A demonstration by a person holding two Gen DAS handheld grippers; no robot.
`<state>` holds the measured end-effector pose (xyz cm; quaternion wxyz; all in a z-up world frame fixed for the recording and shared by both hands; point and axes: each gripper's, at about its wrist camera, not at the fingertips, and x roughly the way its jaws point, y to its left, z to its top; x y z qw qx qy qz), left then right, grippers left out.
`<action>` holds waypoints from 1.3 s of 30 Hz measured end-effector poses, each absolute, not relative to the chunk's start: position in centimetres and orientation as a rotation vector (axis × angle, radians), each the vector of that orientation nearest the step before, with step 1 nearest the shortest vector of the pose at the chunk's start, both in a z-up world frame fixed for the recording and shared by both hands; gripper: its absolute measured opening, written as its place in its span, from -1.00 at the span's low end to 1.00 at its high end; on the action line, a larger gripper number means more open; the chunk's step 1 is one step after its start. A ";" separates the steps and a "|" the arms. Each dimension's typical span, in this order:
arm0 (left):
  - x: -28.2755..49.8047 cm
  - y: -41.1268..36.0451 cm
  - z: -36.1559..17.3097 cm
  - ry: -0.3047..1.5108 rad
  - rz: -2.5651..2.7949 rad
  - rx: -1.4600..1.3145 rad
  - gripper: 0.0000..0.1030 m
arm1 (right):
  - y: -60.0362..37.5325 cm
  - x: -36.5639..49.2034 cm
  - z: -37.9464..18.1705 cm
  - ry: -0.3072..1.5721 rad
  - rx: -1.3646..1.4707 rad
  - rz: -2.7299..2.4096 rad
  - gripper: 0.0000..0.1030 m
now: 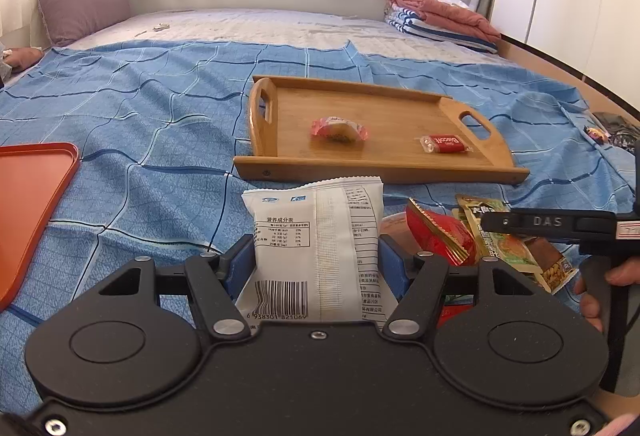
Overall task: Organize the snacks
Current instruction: 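Lift the white bag with the left tool while the right tool lifts the spotted bar, then lower both snacks onto the tray and open both tools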
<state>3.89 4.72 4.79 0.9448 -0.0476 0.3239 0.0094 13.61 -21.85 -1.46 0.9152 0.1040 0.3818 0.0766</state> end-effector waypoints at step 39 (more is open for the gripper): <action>25.5 6.1 10.9 0.737 -0.006 -0.152 0.23 | -18.0 28.0 6.0 0.780 -0.013 0.293 0.10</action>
